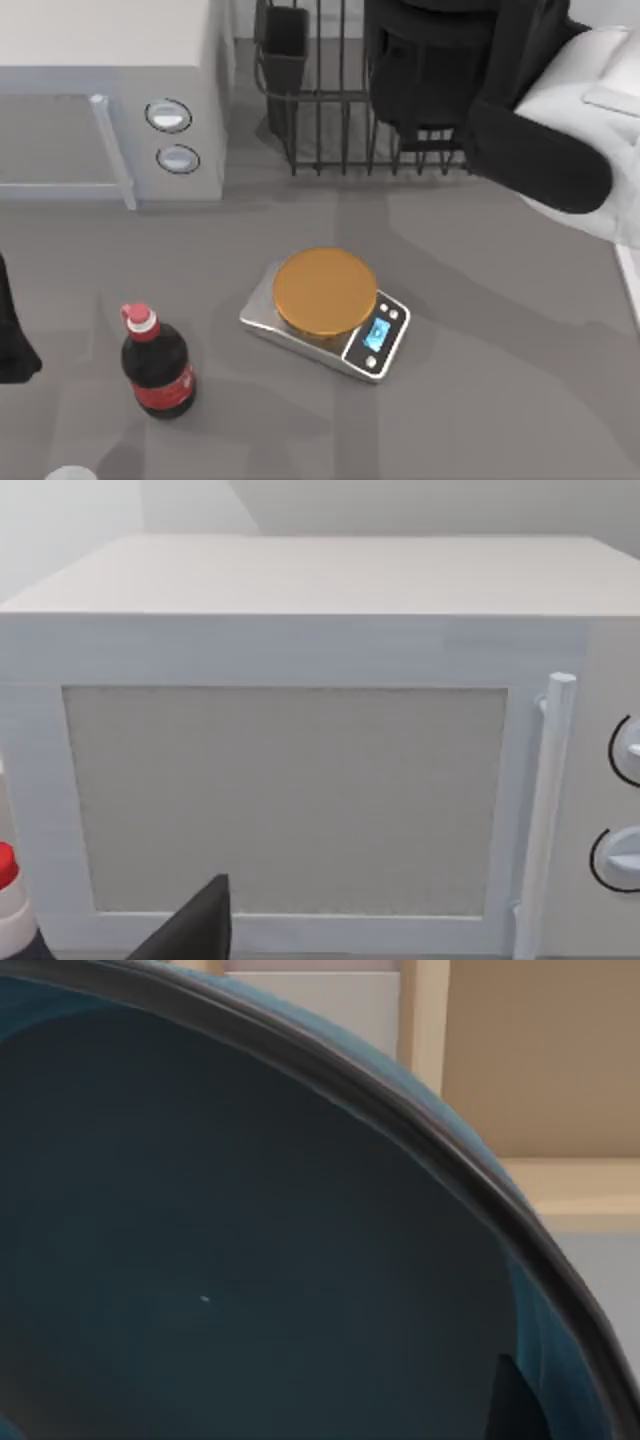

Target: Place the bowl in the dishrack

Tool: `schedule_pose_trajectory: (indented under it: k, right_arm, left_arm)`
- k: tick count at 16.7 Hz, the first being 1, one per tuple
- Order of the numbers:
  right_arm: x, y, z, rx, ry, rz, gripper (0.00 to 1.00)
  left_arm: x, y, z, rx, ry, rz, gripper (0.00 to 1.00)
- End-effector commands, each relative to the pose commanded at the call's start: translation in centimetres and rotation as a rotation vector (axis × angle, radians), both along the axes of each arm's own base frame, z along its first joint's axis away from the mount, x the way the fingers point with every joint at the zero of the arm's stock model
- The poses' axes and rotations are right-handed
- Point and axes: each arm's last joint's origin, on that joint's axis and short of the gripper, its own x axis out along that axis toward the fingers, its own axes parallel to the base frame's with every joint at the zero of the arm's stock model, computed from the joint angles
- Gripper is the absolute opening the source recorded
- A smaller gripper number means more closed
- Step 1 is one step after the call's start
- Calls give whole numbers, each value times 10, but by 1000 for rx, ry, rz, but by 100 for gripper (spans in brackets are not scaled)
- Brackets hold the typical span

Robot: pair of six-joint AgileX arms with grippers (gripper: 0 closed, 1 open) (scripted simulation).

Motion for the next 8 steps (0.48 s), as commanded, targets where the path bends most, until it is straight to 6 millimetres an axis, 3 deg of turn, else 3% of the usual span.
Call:
schedule_pose_trajectory:
  k: [4,8]
  right_arm:
    - [73,7,-69,20,-15,3,0]
    - [130,-14,-136,19,-17,5,0]
  left_arm:
    - [0,0,0,0,0,0,100]
    - [0,0,0,0,0,0,100]
